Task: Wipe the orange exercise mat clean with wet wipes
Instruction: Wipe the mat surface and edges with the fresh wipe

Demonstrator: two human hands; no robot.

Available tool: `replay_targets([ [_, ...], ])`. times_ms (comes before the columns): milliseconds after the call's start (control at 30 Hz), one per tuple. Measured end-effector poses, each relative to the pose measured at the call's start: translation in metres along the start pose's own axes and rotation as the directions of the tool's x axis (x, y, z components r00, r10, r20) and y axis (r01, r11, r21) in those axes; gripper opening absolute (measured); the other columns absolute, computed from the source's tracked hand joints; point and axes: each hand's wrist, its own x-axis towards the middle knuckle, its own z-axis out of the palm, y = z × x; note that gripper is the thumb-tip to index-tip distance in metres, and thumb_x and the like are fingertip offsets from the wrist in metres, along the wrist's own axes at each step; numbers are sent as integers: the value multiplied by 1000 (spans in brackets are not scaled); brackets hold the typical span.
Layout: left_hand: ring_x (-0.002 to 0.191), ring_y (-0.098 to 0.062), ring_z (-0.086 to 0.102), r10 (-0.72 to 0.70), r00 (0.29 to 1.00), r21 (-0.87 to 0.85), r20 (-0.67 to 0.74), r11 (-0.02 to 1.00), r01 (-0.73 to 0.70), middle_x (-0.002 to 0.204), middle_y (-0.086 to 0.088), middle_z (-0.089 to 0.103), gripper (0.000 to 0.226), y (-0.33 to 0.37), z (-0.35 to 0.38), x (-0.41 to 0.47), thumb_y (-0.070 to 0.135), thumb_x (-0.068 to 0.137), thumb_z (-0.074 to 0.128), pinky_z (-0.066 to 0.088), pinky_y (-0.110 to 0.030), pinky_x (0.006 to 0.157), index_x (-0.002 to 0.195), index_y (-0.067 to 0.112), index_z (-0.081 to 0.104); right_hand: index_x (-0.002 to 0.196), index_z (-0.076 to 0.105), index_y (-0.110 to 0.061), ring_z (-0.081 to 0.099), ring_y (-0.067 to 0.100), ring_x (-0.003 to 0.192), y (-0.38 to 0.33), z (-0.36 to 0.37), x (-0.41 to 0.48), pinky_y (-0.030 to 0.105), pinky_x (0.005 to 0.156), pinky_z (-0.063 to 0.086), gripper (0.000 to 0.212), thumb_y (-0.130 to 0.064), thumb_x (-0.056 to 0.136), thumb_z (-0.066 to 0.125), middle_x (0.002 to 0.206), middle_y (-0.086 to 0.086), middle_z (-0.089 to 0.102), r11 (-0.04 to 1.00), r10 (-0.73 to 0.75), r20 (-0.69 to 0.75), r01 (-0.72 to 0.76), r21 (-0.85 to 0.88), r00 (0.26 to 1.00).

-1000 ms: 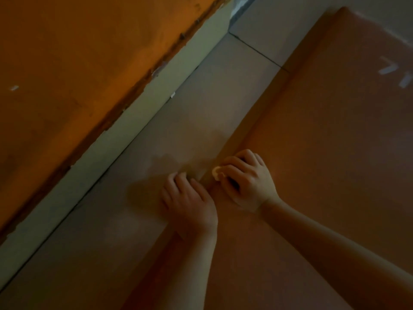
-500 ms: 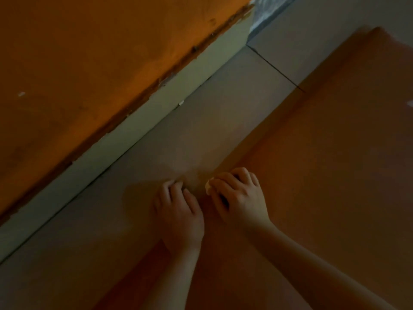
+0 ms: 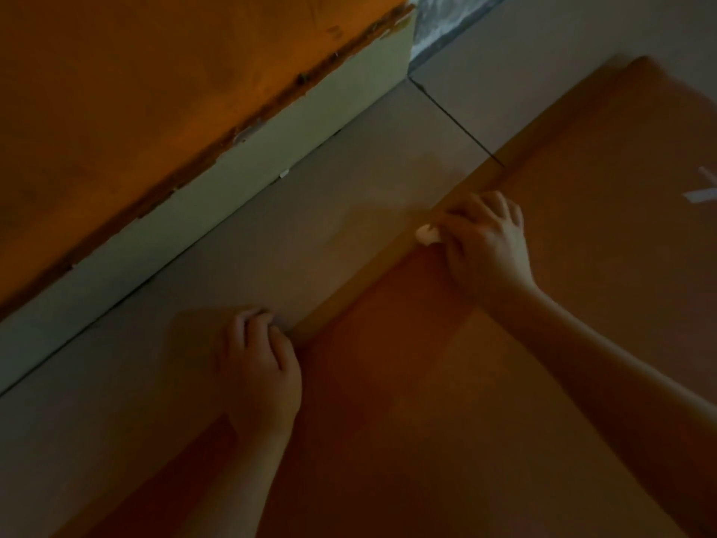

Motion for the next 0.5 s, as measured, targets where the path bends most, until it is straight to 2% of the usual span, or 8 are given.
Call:
replay_targets([
  [67,101,-36,56,-3,1000,-4,7,1000,3,113,-10,56,41,0,0,-2,25,92,32,45,-56,88,101,2,64,85,71,-9,47,28,94,-14,6,-9,45,82,41,17,-14,82,54,93,9,63,997,-9,9,8,82,1000],
  [133,102,-36,56,1,1000,5,11,1000,-1,115,-9,54,41,-1,0,-3,26,93,31,45,-56,89,102,3,64,89,71,-12,52,27,95,-23,12,-17,44,84,42,15,-14,84,57,95,6,64,977,-172,68,162,141,983],
  [200,102,-35,56,3,1000,7,4,1000,-3,115,-8,54,43,0,1,-3,27,93,30,45,-56,89,102,3,64,92,72,-17,56,25,94,-7,8,-6,43,85,43,20,-23,89,54,96,3,65,937,-342,134,327,121,930],
  [233,102,-36,56,1,1000,7,0,1000,-1,115,-8,54,43,0,1,-2,27,92,30,45,-55,89,103,3,64,90,73,-18,56,24,92,5,7,4,43,84,44,22,-26,89,52,94,2,65,929,-368,134,357,100,920],
  [300,100,-37,56,6,1000,21,-11,1000,-6,113,-10,56,42,0,3,-1,26,90,32,44,-53,90,101,2,65,85,74,-15,55,26,90,23,6,18,43,81,45,24,-25,89,52,89,3,64,957,-286,96,279,80,953],
  [367,98,-38,56,22,1000,31,-13,999,-22,112,-12,56,40,-2,4,-1,25,90,33,44,-52,87,99,2,64,84,73,-11,54,26,89,26,8,19,38,82,40,25,-24,91,53,88,3,63,985,-166,64,162,62,984],
  [500,100,-40,56,-8,999,40,31,999,7,114,-13,55,42,-3,3,-1,27,90,31,45,-56,88,101,2,63,77,70,-10,50,23,87,19,10,15,31,81,33,26,-23,92,53,84,3,61,991,-121,54,117,57,991],
])
